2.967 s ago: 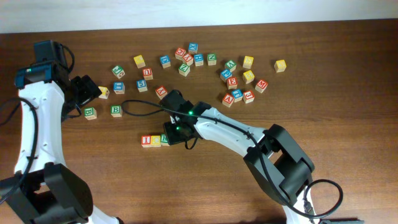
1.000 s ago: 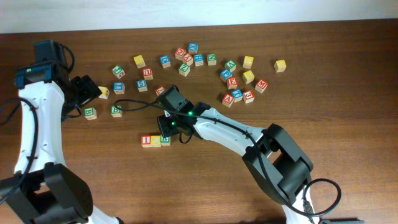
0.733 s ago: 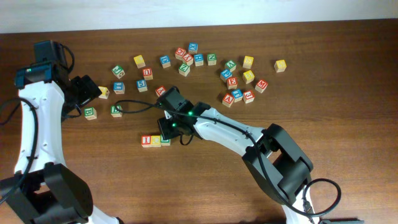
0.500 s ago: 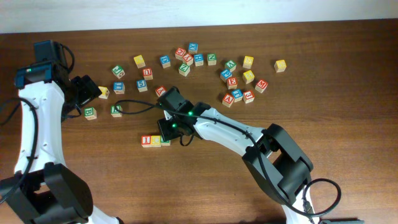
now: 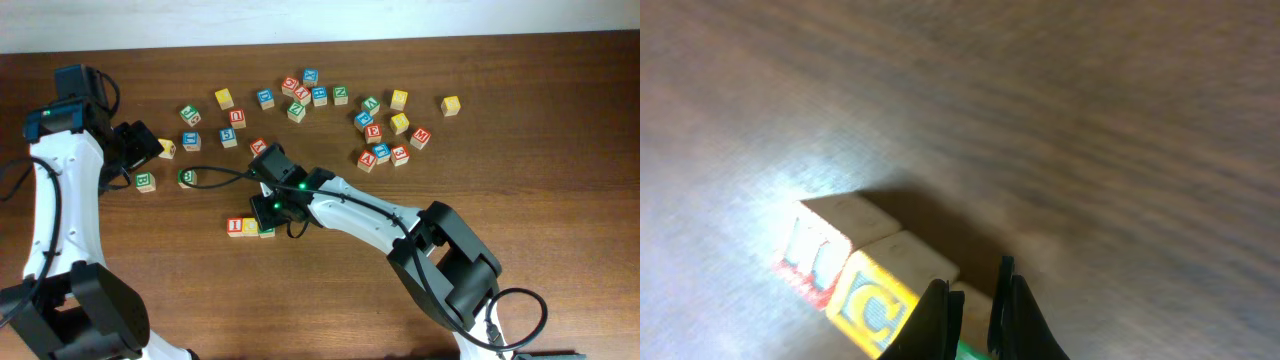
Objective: Spell out ICRA
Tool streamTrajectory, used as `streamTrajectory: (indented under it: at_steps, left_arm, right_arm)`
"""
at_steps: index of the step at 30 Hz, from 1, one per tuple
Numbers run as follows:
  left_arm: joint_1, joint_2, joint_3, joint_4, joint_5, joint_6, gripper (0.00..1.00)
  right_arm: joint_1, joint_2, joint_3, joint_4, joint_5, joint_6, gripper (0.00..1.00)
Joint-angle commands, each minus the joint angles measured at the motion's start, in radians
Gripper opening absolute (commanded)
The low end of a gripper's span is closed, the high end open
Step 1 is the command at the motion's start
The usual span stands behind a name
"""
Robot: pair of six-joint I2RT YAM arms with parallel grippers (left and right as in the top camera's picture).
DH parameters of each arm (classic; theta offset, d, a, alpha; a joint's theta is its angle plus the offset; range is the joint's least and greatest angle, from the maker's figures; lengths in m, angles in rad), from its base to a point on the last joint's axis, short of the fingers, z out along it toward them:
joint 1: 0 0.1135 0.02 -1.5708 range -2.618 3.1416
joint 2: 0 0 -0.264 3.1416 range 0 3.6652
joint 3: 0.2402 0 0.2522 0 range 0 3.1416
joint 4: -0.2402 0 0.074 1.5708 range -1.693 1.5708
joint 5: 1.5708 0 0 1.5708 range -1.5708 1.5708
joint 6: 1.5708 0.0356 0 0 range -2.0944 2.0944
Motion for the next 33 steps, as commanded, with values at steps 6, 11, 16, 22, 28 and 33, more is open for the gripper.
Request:
streamTrajectory:
  at_steps: [6,11,16,22,28,33]
  left_arm:
    - [0.003,0.000,0.014,-0.001,0.003,-0.012,0.99]
    - [0.003,0.000,0.014,-0.001,0.003,-0.012,0.99]
    - [0.003,0.000,0.014,-0.001,0.003,-0.012,0.99]
    - [0.003,0.000,0.014,-0.001,0.003,-0.012,0.99]
    - [0.003,0.000,0.014,-0.001,0.003,-0.012,0.99]
    - [0.003,0.000,0.014,-0.001,0.003,-0.012,0.99]
  right_arm:
    - [-0.042,0.022,-0.001,0.007,0.239,-0.006,0.07]
    - [-0.053,0.022,-0.001,-0.175,0.076,-0.006,0.07]
    - [-0.034,0.022,-0.001,-0.267,-0.095,-0.006,0.07]
    - [-0.018,0.022,-0.001,-0.248,-0.105,-0.006,0.07]
    - [-0.018,0.022,-0.001,-0.247,-0.134,0.023,0.07]
    - [-0.019,0.022,-0.001,-0.222,-0.134,0.028,0.07]
